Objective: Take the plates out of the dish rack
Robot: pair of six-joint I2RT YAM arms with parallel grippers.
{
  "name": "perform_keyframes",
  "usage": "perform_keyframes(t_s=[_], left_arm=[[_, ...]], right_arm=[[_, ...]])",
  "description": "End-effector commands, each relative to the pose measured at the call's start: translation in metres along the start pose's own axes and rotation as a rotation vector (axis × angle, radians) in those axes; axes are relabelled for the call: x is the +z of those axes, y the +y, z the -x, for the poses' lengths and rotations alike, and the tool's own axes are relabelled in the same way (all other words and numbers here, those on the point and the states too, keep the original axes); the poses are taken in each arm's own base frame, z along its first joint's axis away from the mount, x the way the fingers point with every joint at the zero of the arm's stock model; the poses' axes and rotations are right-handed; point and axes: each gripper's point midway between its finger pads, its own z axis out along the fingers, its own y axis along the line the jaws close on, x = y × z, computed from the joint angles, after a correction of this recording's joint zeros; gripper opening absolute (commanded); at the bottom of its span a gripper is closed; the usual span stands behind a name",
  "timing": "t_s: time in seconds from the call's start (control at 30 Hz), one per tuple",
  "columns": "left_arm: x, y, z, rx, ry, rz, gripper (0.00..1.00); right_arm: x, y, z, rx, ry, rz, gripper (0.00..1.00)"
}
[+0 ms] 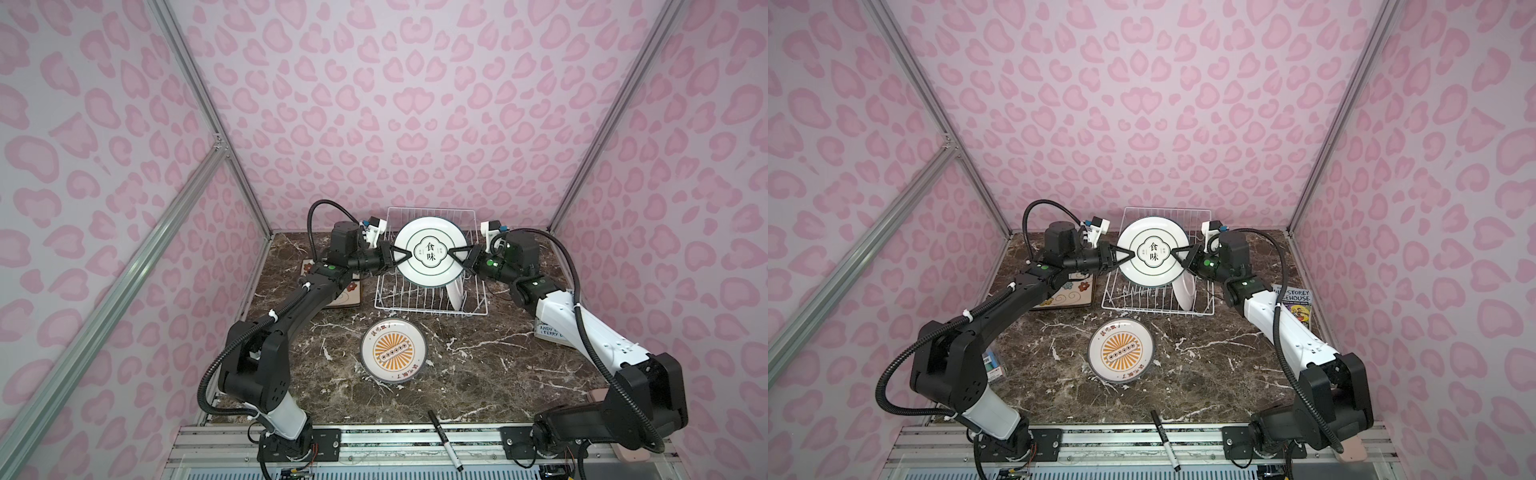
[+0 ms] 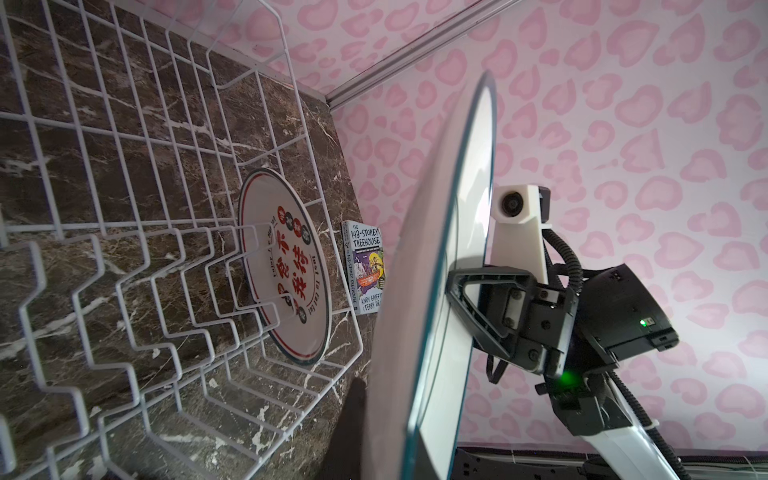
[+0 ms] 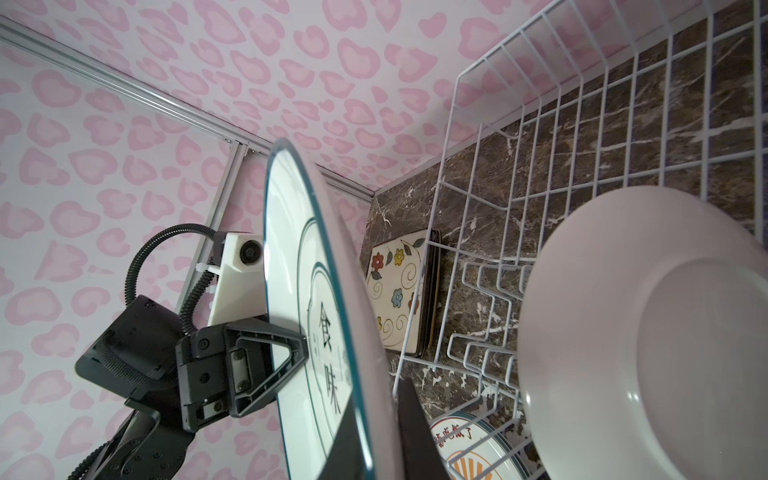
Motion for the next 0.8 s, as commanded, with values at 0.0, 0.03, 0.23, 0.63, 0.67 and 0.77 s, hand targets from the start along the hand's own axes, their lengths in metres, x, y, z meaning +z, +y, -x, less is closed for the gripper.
perform_keyframes(t_s=[0.0,0.03,0.23,0.63,0.67,0.77], left_arm=[[-0.004,-0.012,0.003,0.144,-0.034,-0.013,0.04],[-0.005,-0.013,0.004,0.147,-0.043,-0.010,0.04],[-0.013,-0.017,0.004,0.156,-0.071,0.001,0.04],[-0.031,-0.027,0.002,0.169,-0.099,0.046,0.04],[-0.035,-0.027,0.001,0.170,-0.098,0.059,0.04],[-0.046,-0.030,-0.003,0.172,-0.098,0.087,0.04]], right_arm=[[0.000,-0.002,0.000,-0.025,-0.012,-0.013,0.21],[-0.001,-0.001,0.000,-0.031,-0.016,-0.012,0.25],[-0.010,0.001,0.004,-0.079,-0.045,-0.035,0.45],[-0.033,-0.007,0.011,-0.200,-0.090,-0.170,0.98],[-0.036,-0.005,0.013,-0.226,-0.097,-0.178,0.98],[-0.046,-0.002,0.016,-0.300,-0.119,-0.196,0.98]])
